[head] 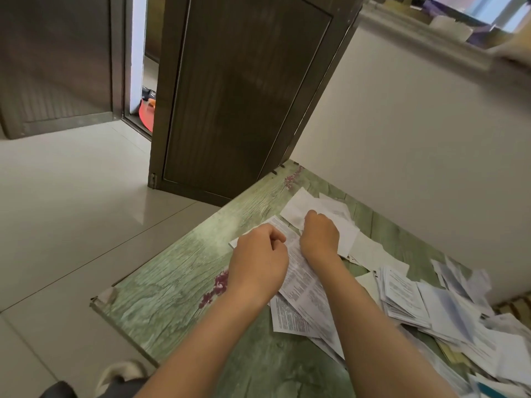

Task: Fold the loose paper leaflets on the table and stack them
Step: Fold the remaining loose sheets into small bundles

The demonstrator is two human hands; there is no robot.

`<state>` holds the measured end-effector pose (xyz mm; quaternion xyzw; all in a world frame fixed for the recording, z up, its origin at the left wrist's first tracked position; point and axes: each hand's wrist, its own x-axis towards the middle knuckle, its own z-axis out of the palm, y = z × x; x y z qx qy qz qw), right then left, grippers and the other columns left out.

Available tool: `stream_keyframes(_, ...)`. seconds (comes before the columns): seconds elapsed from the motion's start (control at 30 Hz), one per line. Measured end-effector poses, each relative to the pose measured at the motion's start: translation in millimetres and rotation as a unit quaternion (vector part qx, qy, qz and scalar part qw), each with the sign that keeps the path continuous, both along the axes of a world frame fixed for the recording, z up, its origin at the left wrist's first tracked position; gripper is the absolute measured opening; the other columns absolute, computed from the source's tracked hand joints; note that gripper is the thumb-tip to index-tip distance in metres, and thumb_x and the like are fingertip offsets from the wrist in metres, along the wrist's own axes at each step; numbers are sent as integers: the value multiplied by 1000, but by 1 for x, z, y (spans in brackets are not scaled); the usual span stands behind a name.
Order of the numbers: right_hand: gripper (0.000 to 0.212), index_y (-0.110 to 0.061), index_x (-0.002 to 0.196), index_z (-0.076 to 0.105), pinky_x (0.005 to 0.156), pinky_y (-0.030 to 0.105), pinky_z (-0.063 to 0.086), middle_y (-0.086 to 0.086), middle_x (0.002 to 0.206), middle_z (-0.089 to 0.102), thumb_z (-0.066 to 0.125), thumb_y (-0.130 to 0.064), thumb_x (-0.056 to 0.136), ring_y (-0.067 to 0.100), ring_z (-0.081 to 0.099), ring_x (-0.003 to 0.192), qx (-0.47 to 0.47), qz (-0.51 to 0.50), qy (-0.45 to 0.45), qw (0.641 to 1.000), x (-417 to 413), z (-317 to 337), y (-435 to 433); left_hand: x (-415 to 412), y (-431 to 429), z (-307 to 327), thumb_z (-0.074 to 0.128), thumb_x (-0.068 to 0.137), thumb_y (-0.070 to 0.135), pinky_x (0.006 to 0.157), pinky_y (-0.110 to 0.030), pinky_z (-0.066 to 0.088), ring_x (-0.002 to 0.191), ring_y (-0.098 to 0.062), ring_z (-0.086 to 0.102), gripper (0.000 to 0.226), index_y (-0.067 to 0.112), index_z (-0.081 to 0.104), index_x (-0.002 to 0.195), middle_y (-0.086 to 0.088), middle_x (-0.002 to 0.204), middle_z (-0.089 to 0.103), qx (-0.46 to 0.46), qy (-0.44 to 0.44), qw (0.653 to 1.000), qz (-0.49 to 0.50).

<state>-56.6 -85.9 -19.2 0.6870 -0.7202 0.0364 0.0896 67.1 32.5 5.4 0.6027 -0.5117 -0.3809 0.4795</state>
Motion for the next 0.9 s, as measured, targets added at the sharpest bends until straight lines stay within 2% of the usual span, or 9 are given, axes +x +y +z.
stream_keyframes(0.13,31,-7,125,46,77,33,40,14,119,58,46,-6,94,30,55,106,2,12,-35,999,-1,7,-4,1,0,-1,46,94,11,71,-33,56,73,-13,64,17,17,61,98,7,82,62,-7,4,1000,1)
stream_keyframes(0.27,43,-17,135,44,81,29,49,5,90,63,53,-11,94,16,59,83,-76,48,-300,950,8,34,17,10,-7,1,49,94,15,71,-19,48,84,-5,57,21,15,60,112,8,94,60,-12,23,1000,15)
stream_keyframes(0.33,42,-20,131,47,81,31,54,7,86,64,56,-6,92,17,63,80,-36,72,-502,861,11,53,49,14,-9,4,52,95,23,84,-19,42,103,-6,52,31,17,53,125,5,116,57,-7,58,998,11)
stream_keyframes(0.4,38,-20,125,51,80,34,58,10,100,69,56,-5,90,22,68,92,46,90,-683,723,8,69,83,17,-11,6,54,93,33,91,-22,36,119,-9,45,46,19,42,135,6,133,48,10,121,993,-3)
stream_keyframes(0.47,39,-15,124,51,82,39,58,13,112,68,52,-6,86,27,67,100,121,116,-788,593,-3,73,105,21,-12,10,57,89,41,85,-23,42,112,-10,53,55,18,40,136,8,127,51,53,223,972,-47)
stream_keyframes(0.53,44,-12,128,50,82,43,57,16,119,65,51,-9,84,30,66,103,156,130,-819,536,-13,65,117,25,-10,10,59,87,41,69,-26,54,88,-16,69,47,12,53,123,-1,108,69,93,283,948,-109)
stream_keyframes(0.63,61,-11,133,50,81,45,57,20,125,60,72,-22,77,34,64,107,168,100,-844,499,-26,46,123,22,-2,10,59,91,26,58,-25,57,69,-18,71,18,10,64,97,-5,86,74,104,266,948,-140)
stream_keyframes(0.73,53,-17,134,50,88,50,53,16,127,60,48,-44,89,34,59,115,183,53,-858,476,-31,34,127,18,3,9,58,92,18,53,-22,56,63,-15,70,9,11,62,90,-5,83,73,80,258,957,-109)
stream_keyframes(0.9,38,-10,117,60,65,32,59,8,104,72,56,-21,81,25,70,93,120,47,-795,593,-24,30,133,23,-1,5,59,91,19,51,-22,55,61,-12,70,8,11,63,93,-2,82,73,46,153,983,-87)
